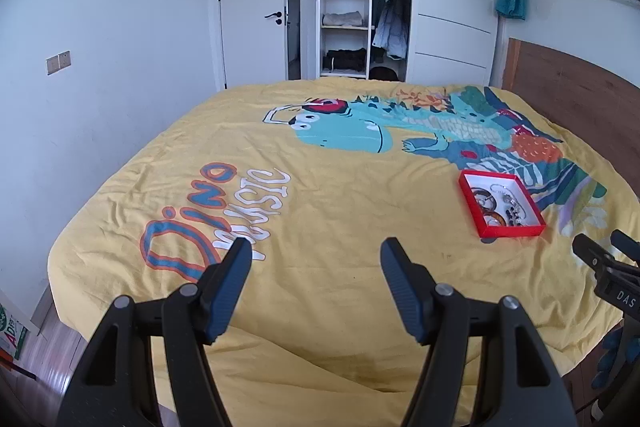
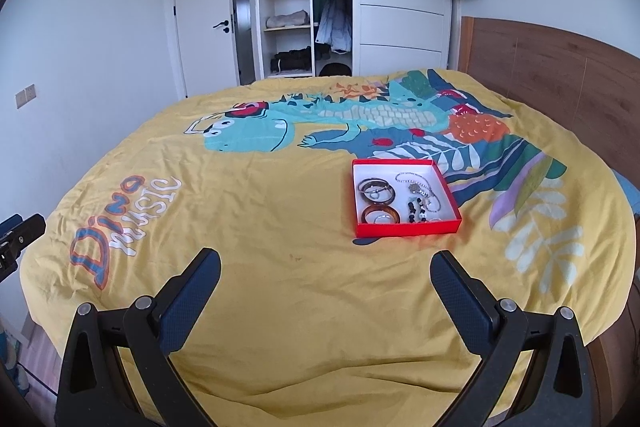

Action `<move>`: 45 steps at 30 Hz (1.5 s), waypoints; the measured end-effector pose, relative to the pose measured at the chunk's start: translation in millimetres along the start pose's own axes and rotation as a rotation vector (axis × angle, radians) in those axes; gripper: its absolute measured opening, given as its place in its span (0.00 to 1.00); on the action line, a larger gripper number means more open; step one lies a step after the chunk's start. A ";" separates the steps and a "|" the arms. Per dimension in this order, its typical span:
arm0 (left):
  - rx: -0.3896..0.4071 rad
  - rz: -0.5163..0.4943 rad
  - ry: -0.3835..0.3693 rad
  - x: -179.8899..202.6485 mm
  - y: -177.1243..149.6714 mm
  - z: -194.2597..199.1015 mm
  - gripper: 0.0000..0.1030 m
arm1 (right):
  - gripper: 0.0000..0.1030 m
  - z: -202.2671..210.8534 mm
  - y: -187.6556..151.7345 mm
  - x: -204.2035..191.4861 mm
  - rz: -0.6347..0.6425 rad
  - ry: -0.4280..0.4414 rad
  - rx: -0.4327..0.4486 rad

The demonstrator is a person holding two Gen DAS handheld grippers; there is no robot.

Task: Organize jewelry

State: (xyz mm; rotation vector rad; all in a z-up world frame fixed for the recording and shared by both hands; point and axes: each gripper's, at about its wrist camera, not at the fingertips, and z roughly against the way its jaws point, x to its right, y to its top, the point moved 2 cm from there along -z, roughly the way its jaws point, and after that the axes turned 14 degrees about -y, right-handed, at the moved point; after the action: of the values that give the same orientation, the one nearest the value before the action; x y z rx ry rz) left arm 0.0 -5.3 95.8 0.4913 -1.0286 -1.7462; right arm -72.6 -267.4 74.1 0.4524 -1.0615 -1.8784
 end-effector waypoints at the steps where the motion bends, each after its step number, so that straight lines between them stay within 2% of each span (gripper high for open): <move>1: -0.006 -0.001 0.000 0.0 -1.2 -2.7 0.63 | 1.00 -2.7 -1.6 -0.3 0.000 -0.001 -0.007; 33: -0.257 0.011 0.000 -5.4 -55.9 -101.4 0.63 | 1.00 -92.2 -58.3 -15.6 0.036 0.001 -0.230; 45: -0.287 0.018 -0.001 -3.3 -58.5 -116.3 0.63 | 1.00 -112.9 -64.8 -15.6 0.026 0.006 -0.267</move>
State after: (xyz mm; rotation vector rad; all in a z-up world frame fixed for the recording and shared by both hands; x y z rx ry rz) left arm 53.1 -42.6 -17.2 0.2986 -0.7634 -1.8407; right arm -23.5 -294.9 -44.3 0.2878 -0.7937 -1.9592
